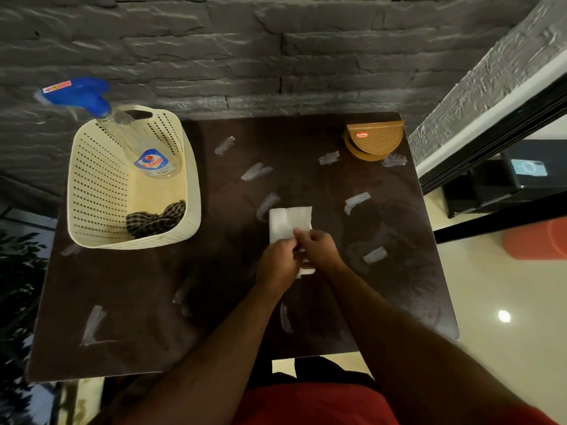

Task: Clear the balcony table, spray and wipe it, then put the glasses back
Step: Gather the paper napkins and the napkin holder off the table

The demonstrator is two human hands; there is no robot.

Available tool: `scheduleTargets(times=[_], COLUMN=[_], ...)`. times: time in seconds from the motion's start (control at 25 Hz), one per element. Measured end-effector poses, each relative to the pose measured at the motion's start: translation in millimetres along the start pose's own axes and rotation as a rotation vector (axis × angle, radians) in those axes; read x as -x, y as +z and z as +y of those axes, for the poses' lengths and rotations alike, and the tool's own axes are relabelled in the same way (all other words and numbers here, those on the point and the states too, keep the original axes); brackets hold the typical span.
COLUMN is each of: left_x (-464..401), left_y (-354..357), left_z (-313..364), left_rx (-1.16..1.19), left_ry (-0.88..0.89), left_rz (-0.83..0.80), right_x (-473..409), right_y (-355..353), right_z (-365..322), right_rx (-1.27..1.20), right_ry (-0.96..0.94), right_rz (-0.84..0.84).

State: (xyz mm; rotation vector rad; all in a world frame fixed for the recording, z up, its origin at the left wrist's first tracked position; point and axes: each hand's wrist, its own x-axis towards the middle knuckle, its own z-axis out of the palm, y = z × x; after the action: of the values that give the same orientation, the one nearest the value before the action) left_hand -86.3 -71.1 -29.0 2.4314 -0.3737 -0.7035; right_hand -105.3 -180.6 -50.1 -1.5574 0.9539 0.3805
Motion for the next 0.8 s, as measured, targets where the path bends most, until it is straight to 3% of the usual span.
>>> scheduleTargets(times=[0.28, 0.36, 0.44, 0.56, 0.68, 0.8], left_x=[-4.0, -8.6, -14.1, -16.4, -18.6, -32.4], left_y=[4.3, 5.0, 3.1, -0.6, -6.4, -9.8], left_z=[-27.5, -33.9, -36.0, -38.0, -39.4, -41.6], left_rx=[0.246, 0.352, 0.387, 0.309, -0.008, -0.216], left_ry=[-0.078, -0.141, -0.166, -0.134, 0.003, 0.104], left_rz=[-0.138, -0.169, -0.212, -0.170, 0.125, 0.044], right_x=[-8.6, -2.2, 0.7, -3.9, -9.4, -10.5], right_y=[-8.5, -7.1, -1.5, 7.3, 7.8, 5.9], right_z=[1.8, 1.1, -2.5, -11.9, -4.5, 0.1], right_rx=[0.337, 0.470, 0.583, 0.788, 1.017, 0.998], right_ry=[-0.081, -0.242, -0.435, -0.495, -0.434, -0.435], right_rz=[0.269, 0.341, 0.280, 0.068, 0.008, 0.028])
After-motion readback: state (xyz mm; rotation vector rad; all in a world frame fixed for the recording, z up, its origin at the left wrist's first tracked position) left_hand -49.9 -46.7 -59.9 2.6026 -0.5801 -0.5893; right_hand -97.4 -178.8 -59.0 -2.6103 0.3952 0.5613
